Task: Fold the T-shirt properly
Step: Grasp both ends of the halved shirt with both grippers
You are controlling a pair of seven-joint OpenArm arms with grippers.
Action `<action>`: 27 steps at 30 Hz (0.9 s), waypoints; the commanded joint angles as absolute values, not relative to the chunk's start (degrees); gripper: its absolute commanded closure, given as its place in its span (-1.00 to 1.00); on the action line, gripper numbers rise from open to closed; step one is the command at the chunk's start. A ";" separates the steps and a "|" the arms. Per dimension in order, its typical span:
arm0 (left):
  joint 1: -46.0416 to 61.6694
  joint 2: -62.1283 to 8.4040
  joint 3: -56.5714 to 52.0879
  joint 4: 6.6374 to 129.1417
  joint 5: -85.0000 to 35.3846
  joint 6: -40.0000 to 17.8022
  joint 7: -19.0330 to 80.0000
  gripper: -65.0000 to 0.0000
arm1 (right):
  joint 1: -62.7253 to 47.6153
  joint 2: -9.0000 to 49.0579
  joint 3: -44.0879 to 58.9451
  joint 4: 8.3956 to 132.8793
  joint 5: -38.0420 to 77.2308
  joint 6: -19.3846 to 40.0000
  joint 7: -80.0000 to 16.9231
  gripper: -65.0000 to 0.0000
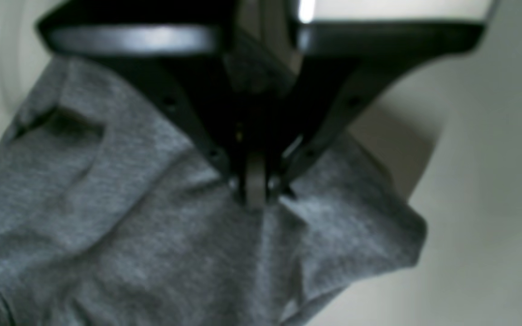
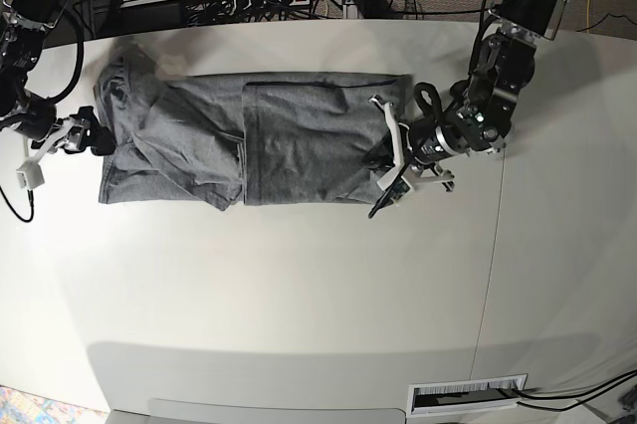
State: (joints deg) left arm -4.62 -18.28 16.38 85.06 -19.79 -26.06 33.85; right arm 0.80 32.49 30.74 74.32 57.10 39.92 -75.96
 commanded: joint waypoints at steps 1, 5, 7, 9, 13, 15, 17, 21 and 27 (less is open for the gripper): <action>-3.95 -19.05 16.38 84.73 -17.43 -25.50 38.26 1.00 | 1.98 33.95 31.18 75.37 57.89 40.00 -74.63 -0.51; -3.44 -19.05 16.38 84.73 -17.58 -25.54 37.67 1.00 | 2.46 33.80 31.18 75.31 57.63 40.00 -73.21 -0.51; -3.51 -19.05 16.38 84.73 -17.58 -25.52 37.39 1.00 | 2.55 33.58 31.16 75.26 56.73 40.00 -72.97 -0.51; -3.49 -19.05 16.38 84.73 -17.58 -25.54 37.04 1.00 | 2.57 32.71 31.14 75.26 56.25 40.00 -72.88 -0.51; -3.49 -19.05 16.38 84.73 -17.58 -25.52 37.01 1.00 | 2.57 29.41 31.09 75.26 54.85 40.00 -71.26 -0.51; -3.49 -19.05 16.38 84.73 -17.58 -25.54 37.04 1.00 | 2.74 28.01 31.09 75.26 53.52 40.00 -71.00 -0.51; -3.49 -19.05 16.38 84.73 -17.56 -25.54 37.06 1.00 | 2.83 27.07 31.09 75.26 51.64 40.00 -70.94 -0.51; -3.49 -19.05 16.38 84.73 -17.58 -25.52 37.01 1.00 | 2.85 26.26 31.09 75.26 49.47 40.00 -71.77 -0.51; -3.49 -19.05 16.38 84.73 -17.58 -25.54 37.01 1.00 | 2.87 26.39 31.09 75.26 49.36 40.00 -71.81 -0.51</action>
